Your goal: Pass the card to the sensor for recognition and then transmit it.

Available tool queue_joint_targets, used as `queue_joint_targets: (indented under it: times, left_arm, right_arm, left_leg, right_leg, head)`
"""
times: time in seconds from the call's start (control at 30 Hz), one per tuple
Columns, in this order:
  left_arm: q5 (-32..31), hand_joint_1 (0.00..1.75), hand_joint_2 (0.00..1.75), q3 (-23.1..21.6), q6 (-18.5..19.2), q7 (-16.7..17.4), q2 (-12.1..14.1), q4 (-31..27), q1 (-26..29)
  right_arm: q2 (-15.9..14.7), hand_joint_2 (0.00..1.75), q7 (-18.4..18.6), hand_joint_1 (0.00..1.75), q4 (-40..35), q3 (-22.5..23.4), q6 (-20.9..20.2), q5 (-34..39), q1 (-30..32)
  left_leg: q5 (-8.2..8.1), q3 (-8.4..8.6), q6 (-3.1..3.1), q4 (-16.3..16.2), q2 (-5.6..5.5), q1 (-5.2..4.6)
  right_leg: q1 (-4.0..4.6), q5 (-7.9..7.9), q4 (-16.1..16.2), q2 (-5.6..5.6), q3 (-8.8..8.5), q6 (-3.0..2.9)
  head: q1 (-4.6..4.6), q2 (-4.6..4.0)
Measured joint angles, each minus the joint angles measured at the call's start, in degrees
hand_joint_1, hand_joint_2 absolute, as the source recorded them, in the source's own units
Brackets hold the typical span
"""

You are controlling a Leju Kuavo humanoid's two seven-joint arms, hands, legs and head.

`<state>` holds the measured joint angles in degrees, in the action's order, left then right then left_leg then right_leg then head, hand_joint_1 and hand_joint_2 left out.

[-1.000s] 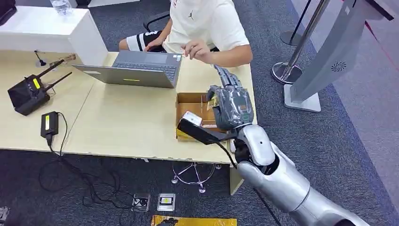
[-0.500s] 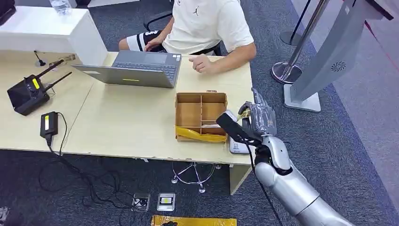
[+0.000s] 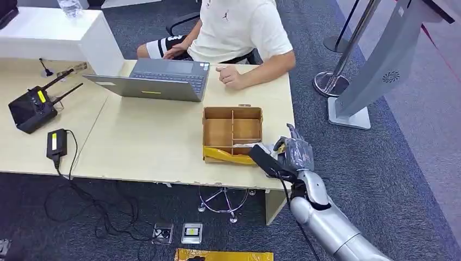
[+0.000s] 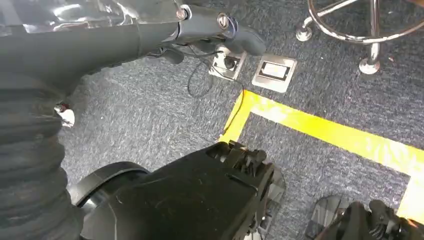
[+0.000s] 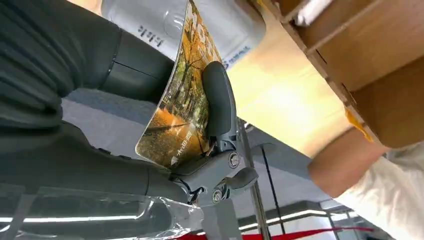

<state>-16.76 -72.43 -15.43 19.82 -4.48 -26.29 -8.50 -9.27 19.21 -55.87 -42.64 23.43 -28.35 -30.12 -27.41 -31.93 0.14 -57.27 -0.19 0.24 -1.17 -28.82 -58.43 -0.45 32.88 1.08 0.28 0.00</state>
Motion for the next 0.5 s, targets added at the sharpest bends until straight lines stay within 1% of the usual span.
queue_joint_targets:
  times: [0.1, 0.5]
  left_arm:
    - [0.2, 0.0, 1.75, 0.0, 0.0, 0.0, 0.0, 0.0, 0.0]
    - [0.5, 0.0, 1.75, 0.0, 0.7, 0.0, 0.0, 0.0, 0.0]
  right_arm:
    - [0.0, 1.75, 0.7, 1.75, 0.4, 0.0, -0.2, -0.4, 0.2]
    - [0.0, 1.75, 2.9, 1.75, 2.3, -0.7, -3.2, -2.8, 0.9]
  left_leg:
    - [0.0, 0.0, 0.0, 0.0, 0.0, 0.0]
    - [0.0, 0.01, 0.0, 0.0, 0.0, 0.0]
  right_leg:
    - [0.0, 0.0, 0.0, 0.0, 0.0, 0.0]
    - [0.0, 0.0, 0.0, 0.02, 0.01, 0.0]
  head:
    - [0.0, 0.0]
    - [0.0, 0.0]
